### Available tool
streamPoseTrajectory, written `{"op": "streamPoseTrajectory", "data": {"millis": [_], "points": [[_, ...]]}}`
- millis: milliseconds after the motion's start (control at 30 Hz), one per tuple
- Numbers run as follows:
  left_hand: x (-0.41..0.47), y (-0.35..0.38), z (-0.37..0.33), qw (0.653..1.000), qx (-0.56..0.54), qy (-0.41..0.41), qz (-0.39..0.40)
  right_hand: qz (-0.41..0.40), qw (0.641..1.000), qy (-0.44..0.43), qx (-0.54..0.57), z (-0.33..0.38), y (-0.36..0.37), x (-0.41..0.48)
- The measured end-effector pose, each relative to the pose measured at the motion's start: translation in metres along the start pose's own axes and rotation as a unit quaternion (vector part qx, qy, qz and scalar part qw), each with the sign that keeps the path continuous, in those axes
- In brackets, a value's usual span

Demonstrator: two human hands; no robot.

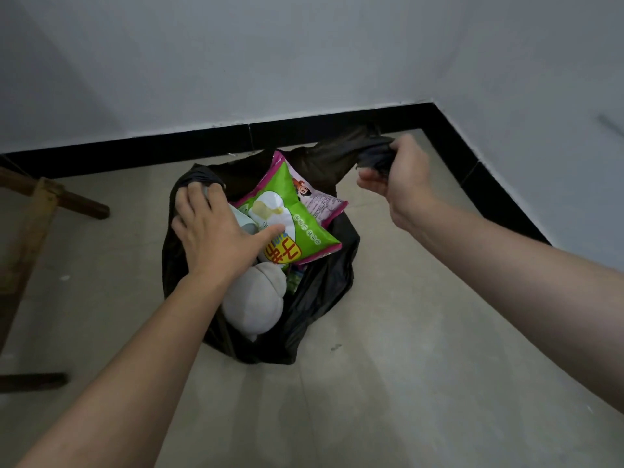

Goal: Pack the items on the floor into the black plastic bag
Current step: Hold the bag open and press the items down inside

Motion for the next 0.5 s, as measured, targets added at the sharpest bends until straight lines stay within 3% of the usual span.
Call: {"op": "streamPoseTrajectory", "data": {"millis": [67, 133, 167, 233, 267, 300, 500], "points": [[-0.002, -0.005, 0.003, 1.000, -0.008, 0.006, -0.009, 0.063, 0.992, -0.017, -0.105, -0.002, 0.017, -0.008], [-0.002, -0.008, 0.007, 1.000, -0.008, 0.012, -0.013, 0.143, 0.949, 0.008, -0.280, -0.027, 0.022, -0.014], [-0.002, -0.010, 0.009, 1.000, -0.006, 0.015, -0.015, 0.191, 0.903, 0.044, -0.382, -0.047, 0.018, -0.018], [-0.002, -0.012, 0.010, 1.000, -0.005, 0.023, -0.017, 0.295, 0.765, 0.156, -0.551, -0.090, -0.003, -0.036], [-0.002, -0.013, 0.011, 1.000, -0.007, 0.026, -0.016, 0.337, 0.703, 0.205, -0.593, -0.105, -0.017, -0.047], [-0.002, -0.013, 0.010, 0.999, -0.009, 0.028, -0.015, 0.362, 0.667, 0.237, -0.607, -0.113, -0.028, -0.055], [-0.002, -0.025, 0.008, 0.995, -0.079, 0.032, -0.045, 0.303, 0.687, 0.290, -0.594, -0.121, -0.059, -0.064]]}}
Point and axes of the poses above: each hand's wrist, its own x-axis towards the middle knuckle, its own y-axis out of the palm, z = x × y, the point moved 9 cm from there along x, towards the middle knuckle, and after that the axes turned 3 degrees about -y, right-handed, at the moved point
